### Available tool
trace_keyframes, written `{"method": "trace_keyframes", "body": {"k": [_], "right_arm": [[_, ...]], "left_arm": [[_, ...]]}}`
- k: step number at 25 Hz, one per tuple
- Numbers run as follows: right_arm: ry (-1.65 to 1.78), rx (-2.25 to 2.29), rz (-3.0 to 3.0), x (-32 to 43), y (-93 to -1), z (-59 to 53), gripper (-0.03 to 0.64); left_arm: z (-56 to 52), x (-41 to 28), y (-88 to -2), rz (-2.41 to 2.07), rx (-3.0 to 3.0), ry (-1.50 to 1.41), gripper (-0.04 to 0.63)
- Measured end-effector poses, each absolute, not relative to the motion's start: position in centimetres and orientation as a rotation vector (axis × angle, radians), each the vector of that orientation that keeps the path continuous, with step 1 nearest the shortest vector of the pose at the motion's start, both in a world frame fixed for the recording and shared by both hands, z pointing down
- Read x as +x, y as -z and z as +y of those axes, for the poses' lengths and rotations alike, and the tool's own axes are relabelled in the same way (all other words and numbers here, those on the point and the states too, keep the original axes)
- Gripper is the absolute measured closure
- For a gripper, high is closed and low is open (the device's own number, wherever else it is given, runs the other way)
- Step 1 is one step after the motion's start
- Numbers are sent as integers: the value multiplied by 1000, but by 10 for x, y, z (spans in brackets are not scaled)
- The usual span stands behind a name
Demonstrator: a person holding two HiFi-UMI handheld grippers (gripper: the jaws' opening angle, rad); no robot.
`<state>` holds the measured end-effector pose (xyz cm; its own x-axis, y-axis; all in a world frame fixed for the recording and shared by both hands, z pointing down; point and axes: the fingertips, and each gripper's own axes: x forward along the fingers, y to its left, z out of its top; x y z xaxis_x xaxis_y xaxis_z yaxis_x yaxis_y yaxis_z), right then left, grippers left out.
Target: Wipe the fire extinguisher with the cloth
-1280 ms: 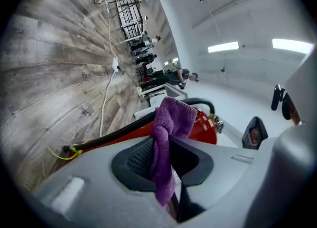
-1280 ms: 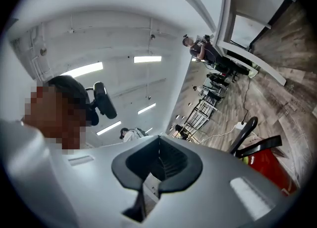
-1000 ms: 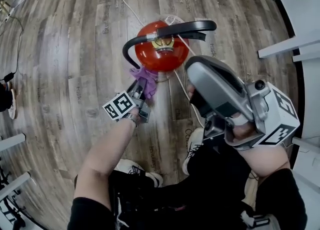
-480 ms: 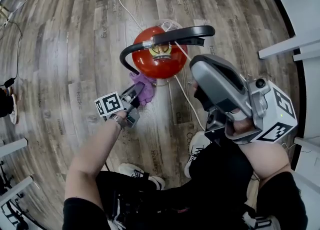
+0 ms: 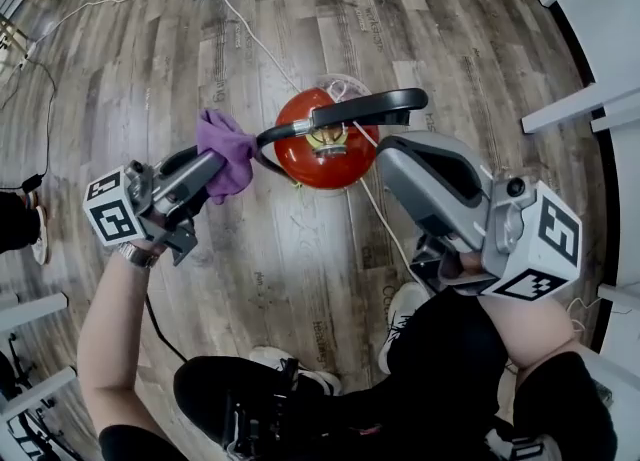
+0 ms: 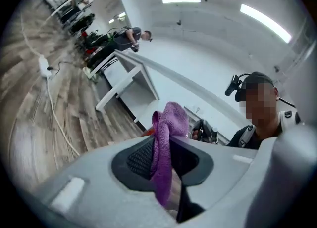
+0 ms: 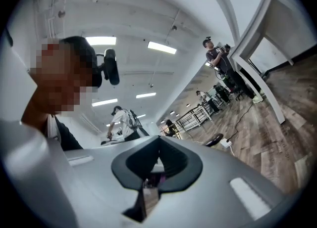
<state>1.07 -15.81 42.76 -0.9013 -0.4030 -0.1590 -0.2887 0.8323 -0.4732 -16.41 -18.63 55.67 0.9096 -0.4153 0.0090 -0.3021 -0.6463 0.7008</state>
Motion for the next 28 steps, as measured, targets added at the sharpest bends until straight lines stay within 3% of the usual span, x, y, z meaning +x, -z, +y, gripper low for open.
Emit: {"method": "trace_keyframes", "body": {"k": [3,7,10,13,19,28], "right_arm": [[715,-481,2816,5,-439,-154,614],[1100,-217,2476,20,-430,-157,614],[1162,-296,2304,50,-428,-179,614],[1067,-545,2389,78,-439,-198,614],[614,-1457,2912,131,-501,-222,614],[529,-1234,3041,102,-500,-208,614]], "left_arm": [[-215,-166,-526,-531,2429,131,523],[-243,-140,-526,-467,2491,-7,523],[-254,-119,-536,-422,2519,-106,523],[-264,-108,-547,-399,2541,-220,523],[-269,-96,-565,-338,2528,-373,523],[-271,-76,-606,-206,2430,-555,531]]}}
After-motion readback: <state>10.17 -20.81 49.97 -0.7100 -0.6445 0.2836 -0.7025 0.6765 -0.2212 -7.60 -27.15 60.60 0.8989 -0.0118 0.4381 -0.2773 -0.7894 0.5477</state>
